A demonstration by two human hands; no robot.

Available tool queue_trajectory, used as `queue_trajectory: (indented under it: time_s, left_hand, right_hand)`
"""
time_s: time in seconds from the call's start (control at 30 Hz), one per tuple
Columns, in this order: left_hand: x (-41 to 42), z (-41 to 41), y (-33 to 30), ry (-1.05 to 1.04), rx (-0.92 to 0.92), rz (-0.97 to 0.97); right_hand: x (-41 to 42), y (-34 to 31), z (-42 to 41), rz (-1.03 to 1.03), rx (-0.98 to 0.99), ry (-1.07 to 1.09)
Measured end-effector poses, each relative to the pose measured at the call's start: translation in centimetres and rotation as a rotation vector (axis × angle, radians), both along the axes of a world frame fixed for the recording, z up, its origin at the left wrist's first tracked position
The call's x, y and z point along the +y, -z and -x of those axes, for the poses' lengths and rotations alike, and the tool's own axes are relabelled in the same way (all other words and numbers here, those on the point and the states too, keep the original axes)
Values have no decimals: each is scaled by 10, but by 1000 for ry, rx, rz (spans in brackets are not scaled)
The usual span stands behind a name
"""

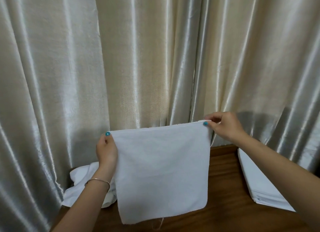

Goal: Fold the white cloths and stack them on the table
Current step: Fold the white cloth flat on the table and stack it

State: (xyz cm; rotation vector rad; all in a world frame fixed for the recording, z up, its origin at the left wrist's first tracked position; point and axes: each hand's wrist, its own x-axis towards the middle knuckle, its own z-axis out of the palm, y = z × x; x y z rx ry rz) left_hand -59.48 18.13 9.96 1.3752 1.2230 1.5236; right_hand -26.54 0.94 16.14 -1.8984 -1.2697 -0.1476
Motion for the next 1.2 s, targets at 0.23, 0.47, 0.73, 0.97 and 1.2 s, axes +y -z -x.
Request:
queue_trajectory:
  time_s: [0.23, 0.47, 0.73, 0.97, 1.2]
  left_hand:
    - [-7, -15, 8, 14, 51, 21]
    - [-19, -10, 0, 59, 9, -26]
    - [-44, 3, -8, 45, 66, -235]
    - [-22, -14, 19, -15, 118, -233]
    - [32, -51, 142, 69, 622, 161]
  right_hand:
    - [-9, 21, 11, -25, -84, 246]
    - [-17, 33, 38, -202, 111, 353]
    - [-36, 17, 48, -409, 224, 396]
    - [-20, 26, 31, -402, 215, 481]
    - [40, 145, -29, 85, 347, 498]
